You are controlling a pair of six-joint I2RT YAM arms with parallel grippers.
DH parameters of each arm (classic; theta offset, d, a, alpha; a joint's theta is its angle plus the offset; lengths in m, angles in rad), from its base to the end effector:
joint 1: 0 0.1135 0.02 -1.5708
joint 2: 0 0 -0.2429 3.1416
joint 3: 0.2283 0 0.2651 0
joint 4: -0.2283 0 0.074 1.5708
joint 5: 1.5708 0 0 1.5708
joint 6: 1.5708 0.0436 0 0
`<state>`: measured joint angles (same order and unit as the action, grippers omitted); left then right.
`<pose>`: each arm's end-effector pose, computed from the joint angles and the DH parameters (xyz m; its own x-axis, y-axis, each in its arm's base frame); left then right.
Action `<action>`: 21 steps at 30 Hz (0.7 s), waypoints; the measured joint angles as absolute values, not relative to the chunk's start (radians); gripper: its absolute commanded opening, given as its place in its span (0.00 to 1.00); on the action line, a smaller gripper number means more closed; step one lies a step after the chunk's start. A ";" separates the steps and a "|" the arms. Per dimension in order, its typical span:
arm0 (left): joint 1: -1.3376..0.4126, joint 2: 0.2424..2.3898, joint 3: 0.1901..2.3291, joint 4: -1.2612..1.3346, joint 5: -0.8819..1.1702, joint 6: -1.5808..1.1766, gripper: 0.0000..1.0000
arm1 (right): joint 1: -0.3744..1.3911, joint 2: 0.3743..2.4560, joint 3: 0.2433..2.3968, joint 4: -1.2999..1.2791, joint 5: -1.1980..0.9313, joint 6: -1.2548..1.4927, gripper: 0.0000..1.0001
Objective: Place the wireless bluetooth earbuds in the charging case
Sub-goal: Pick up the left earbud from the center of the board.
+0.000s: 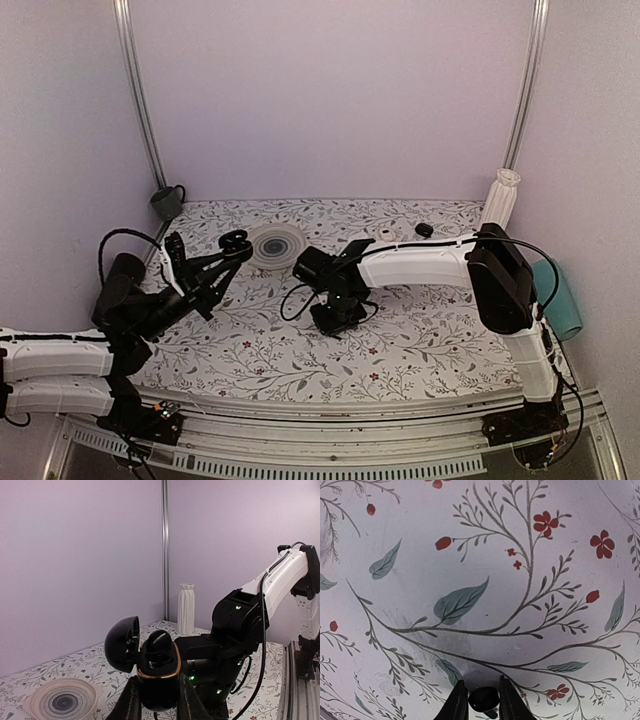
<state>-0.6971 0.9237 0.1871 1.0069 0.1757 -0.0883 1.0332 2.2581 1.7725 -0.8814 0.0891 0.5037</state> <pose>0.1621 -0.1457 0.2095 0.1368 -0.2278 -0.9641 0.7764 0.6291 -0.0385 0.2359 0.3882 0.1188 -0.8477 -0.4830 -0.2193 -0.4991 0.8663 0.0214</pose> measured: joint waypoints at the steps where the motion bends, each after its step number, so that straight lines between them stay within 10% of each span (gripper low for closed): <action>1: -0.697 0.929 0.190 1.007 0.176 -0.091 0.00 | 1.033 2.258 1.771 -0.879 0.089 0.503 0.22; 21: -0.697 0.991 0.223 1.007 0.193 -0.111 0.00 | 1.033 2.233 1.721 -0.826 0.087 0.475 0.12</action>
<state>-0.6971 0.9913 0.2230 1.0065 0.1928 -0.1112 1.0328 2.2326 1.7210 -0.8257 0.0872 0.4747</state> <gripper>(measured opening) 0.187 0.157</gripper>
